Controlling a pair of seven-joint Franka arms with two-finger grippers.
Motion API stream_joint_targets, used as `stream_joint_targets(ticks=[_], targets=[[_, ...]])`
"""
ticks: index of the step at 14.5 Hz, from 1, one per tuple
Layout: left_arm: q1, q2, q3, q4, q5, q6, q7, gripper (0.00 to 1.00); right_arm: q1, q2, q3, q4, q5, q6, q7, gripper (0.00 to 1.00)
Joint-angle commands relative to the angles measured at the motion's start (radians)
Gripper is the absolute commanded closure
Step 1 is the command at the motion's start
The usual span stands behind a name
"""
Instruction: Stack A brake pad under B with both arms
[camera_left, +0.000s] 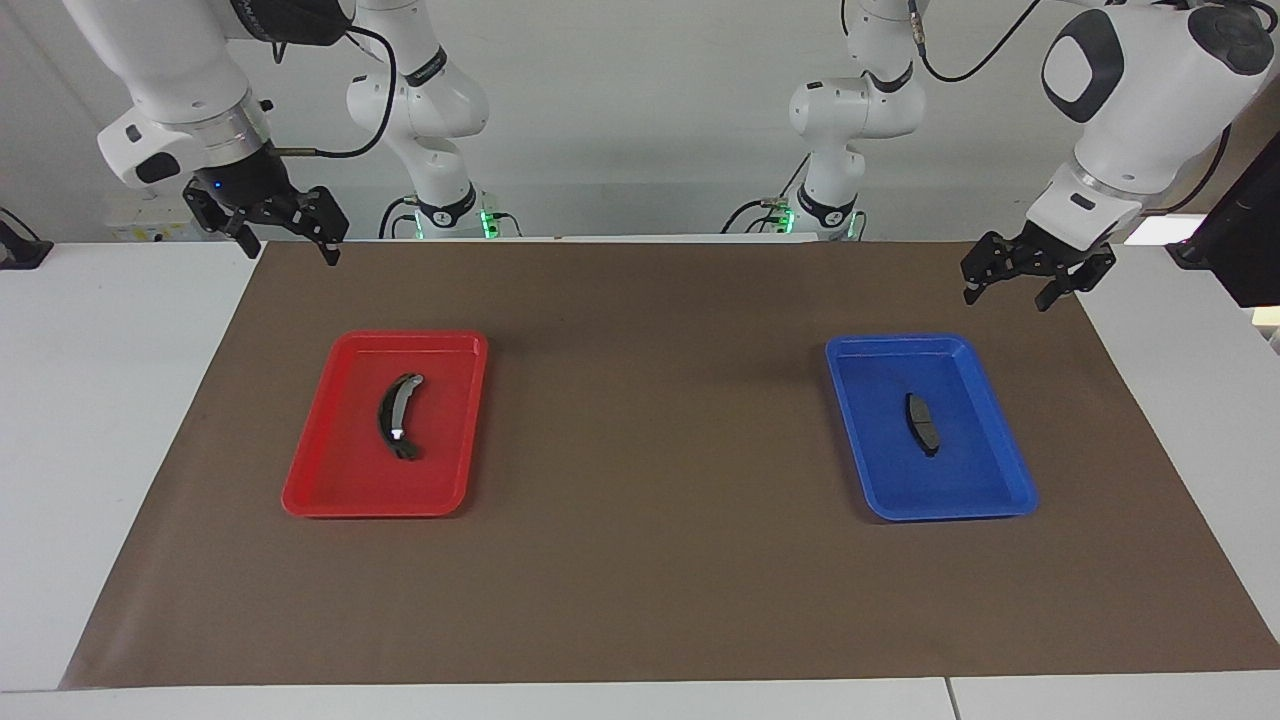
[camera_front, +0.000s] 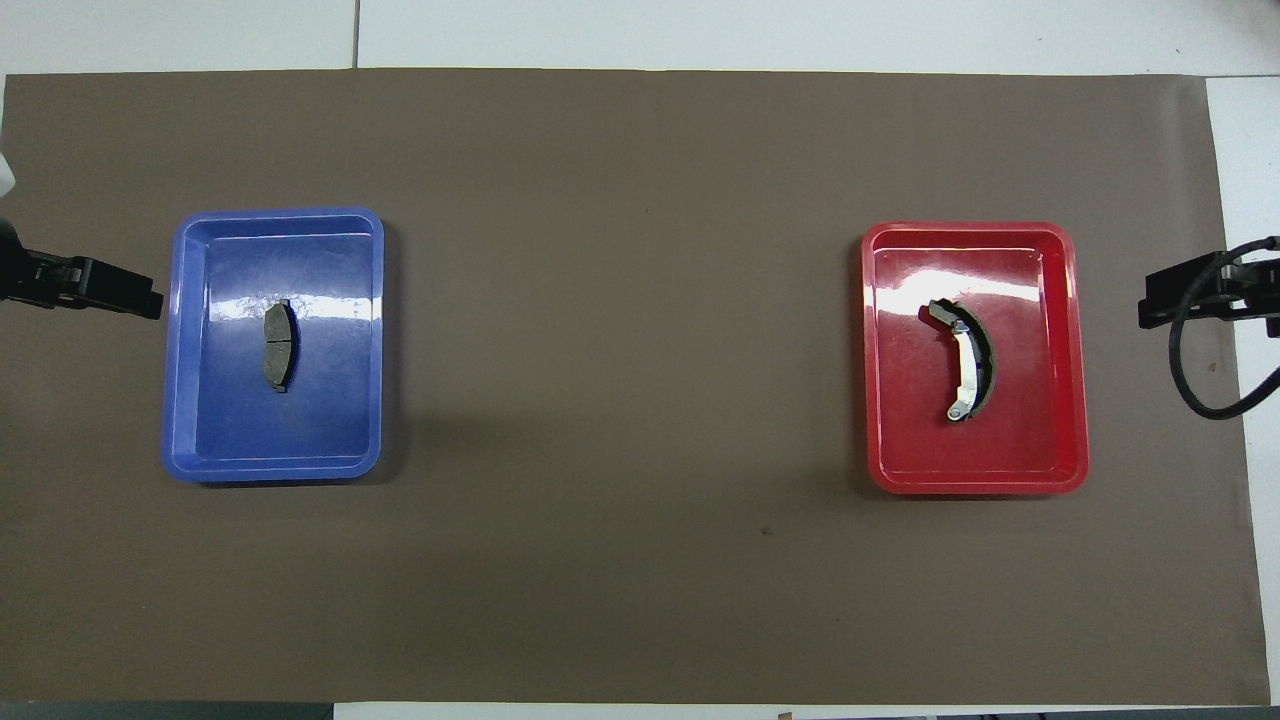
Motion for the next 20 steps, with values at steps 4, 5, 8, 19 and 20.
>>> stream_joint_targets(ticks=[4,5,8,19,20], targets=[[-0.005,-0.041,0.003,-0.047,-0.009,-0.002,-0.014,0.02,-0.009,-0.014,0.008,-0.015,0.020,0.005,-0.003,0.00],[-0.005,-0.041,0.003,-0.048,-0.008,-0.002,-0.014,0.01,-0.007,-0.017,0.006,-0.021,0.020,0.000,-0.005,0.00],[-0.005,-0.041,0.003,-0.049,-0.008,-0.002,-0.012,0.02,-0.007,-0.019,0.006,-0.021,0.020,-0.009,-0.008,0.00],[-0.017,-0.062,0.000,-0.179,-0.008,0.174,-0.012,0.02,-0.007,-0.019,0.006,-0.021,0.020,-0.009,-0.008,0.00],[-0.017,-0.064,0.000,-0.206,-0.008,0.206,-0.012,0.02,-0.007,-0.019,0.006,-0.021,0.020,-0.009,-0.008,0.00]])
